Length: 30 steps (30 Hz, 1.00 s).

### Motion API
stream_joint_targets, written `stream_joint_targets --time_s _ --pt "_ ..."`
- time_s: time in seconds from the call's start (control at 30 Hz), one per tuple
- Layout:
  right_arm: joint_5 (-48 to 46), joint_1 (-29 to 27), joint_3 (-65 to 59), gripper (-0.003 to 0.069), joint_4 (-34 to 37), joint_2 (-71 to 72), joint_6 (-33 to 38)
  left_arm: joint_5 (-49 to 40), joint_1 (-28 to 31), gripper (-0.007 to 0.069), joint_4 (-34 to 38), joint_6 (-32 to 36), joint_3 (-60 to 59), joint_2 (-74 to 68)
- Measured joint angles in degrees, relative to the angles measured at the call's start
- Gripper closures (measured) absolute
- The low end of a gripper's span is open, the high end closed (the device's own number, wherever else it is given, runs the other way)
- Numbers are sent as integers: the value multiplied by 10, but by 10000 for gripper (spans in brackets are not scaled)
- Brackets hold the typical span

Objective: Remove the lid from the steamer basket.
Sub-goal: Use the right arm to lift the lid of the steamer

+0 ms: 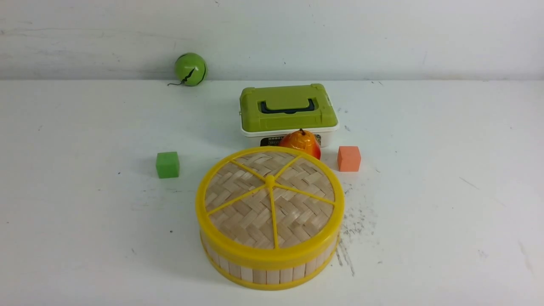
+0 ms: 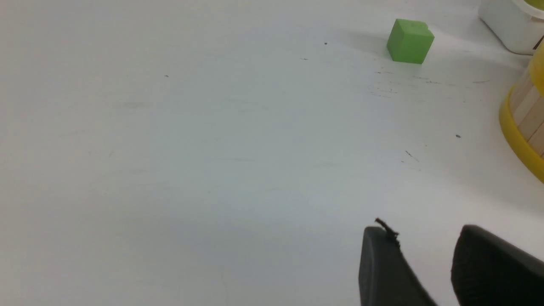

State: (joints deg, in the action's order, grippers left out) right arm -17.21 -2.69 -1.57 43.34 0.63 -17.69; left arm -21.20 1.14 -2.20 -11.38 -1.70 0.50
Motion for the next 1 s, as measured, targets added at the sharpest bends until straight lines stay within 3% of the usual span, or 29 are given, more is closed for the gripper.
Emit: stream_joint_targets --time_s 0.17,0.33,0.47,0.6,0.63,0.8,1.0 --pt "-4 -1 20 505 -1 0 79 0 0 385 0 0 0 0" --pt "-39 -1 182 568 -68 -78 219 0 0 385 0 0 0 0" --pt "-153 -1 339 663 -155 -213 308 0 0 385 0 0 0 0" --pt "-323 4 491 680 -229 -365 360 0 0 385 0 0 0 0" --pt "-323 5 498 680 -229 -372 362 0 0 385 0 0 0 0" --pt "-477 81 666 680 -273 -558 375 0 0 385 0 0 0 0" --pt "-539 192 783 678 -335 -706 369 0 0 385 0 0 0 0"
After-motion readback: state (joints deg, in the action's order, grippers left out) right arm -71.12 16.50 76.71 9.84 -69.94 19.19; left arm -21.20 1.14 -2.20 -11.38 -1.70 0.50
